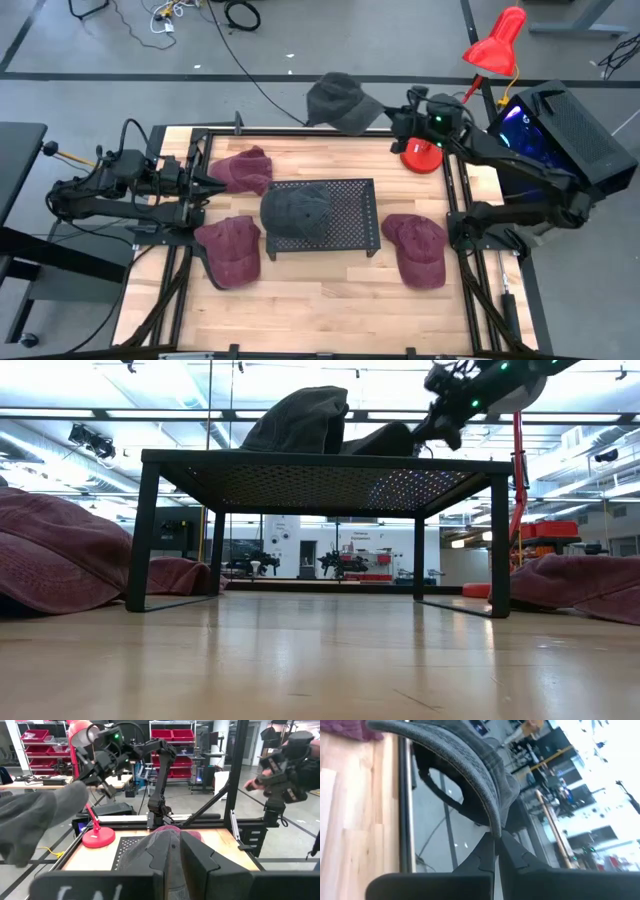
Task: Pick & Place hat
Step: Stack the top black cap on top of the black cap on the shelf
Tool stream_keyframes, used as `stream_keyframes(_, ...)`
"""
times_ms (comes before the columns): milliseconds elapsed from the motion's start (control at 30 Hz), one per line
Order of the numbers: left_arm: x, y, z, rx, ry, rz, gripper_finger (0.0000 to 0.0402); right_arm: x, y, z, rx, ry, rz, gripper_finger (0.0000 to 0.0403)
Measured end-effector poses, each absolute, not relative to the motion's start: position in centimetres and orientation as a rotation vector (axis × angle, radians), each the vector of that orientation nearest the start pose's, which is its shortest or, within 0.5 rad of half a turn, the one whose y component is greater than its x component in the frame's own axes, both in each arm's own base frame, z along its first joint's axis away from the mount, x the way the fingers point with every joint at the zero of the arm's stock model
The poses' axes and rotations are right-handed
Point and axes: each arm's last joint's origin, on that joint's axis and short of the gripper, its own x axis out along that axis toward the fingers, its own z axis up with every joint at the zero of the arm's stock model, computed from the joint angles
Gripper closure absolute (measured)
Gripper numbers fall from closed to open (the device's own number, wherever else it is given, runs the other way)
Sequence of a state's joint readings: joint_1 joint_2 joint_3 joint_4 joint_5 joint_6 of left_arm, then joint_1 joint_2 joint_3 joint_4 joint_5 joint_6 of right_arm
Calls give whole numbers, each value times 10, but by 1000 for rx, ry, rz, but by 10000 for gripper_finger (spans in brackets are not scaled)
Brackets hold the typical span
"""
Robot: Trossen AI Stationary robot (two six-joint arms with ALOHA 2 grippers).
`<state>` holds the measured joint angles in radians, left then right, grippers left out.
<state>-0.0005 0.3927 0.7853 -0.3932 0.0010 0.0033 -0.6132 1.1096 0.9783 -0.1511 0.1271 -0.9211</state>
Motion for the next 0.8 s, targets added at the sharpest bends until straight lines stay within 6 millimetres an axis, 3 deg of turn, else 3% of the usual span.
stream_keyframes(433,76,0,354,3,1,-2,353,163,-87,359,-792,684,-655,403)
stream_keyframes(800,76,0,354,3,1,-2,353,146,-55,360,-703,676,-704,403)
